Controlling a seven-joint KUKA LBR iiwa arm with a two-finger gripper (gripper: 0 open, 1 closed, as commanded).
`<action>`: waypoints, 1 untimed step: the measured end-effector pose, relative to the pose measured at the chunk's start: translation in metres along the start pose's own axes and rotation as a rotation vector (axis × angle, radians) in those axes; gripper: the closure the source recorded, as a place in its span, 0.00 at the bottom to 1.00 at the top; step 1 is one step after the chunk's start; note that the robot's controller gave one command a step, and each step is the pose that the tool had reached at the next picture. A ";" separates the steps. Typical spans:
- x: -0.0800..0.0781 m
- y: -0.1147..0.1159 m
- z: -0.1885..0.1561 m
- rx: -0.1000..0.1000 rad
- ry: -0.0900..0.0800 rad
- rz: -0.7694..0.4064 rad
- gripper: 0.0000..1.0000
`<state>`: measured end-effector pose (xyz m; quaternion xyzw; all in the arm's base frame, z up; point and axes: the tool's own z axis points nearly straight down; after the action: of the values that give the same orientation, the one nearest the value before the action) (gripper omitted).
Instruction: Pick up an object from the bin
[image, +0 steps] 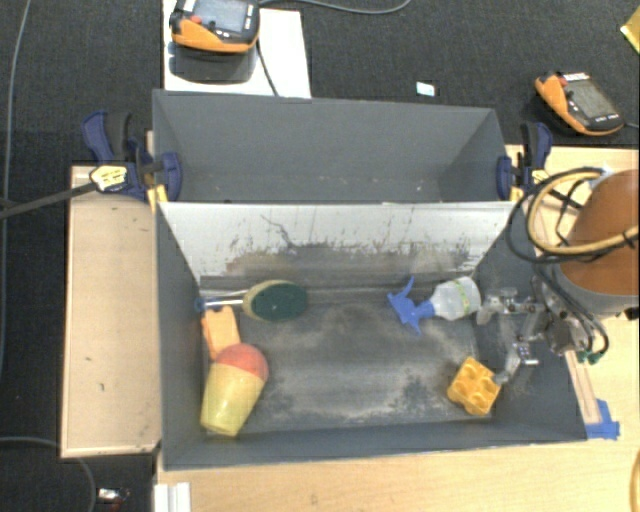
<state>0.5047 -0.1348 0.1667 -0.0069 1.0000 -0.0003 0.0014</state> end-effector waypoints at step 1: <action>0.000 0.000 0.000 0.000 0.000 -0.001 0.00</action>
Offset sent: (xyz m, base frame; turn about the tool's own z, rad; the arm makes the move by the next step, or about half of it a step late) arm -0.0017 0.0149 -0.0262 0.1049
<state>0.5047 -0.1348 0.1668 -0.0074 1.0000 -0.0003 0.0014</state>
